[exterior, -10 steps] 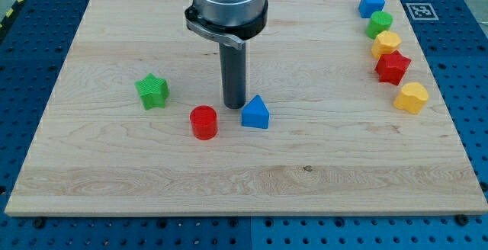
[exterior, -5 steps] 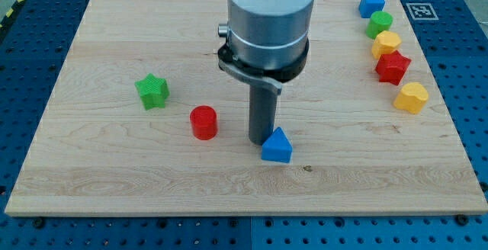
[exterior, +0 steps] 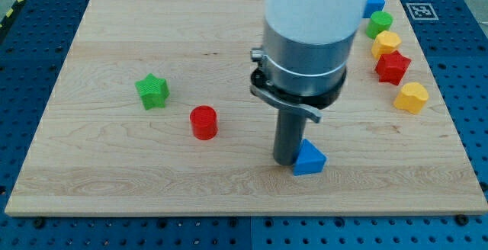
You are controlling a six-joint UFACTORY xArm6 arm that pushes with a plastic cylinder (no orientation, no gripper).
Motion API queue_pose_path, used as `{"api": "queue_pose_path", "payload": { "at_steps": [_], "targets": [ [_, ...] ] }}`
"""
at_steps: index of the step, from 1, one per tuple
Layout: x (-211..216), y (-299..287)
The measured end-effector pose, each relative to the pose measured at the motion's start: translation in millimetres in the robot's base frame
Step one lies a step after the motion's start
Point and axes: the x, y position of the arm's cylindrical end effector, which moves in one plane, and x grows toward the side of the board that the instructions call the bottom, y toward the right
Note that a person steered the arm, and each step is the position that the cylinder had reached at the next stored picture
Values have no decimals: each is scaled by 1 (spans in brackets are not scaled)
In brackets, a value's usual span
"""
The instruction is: Push the blue triangle to the bottom right
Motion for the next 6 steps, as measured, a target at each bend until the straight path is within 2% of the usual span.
{"api": "queue_pose_path", "payload": {
  "at_steps": [2, 4, 6],
  "targets": [
    [26, 52],
    [32, 101],
    [48, 119]
  ]
}}
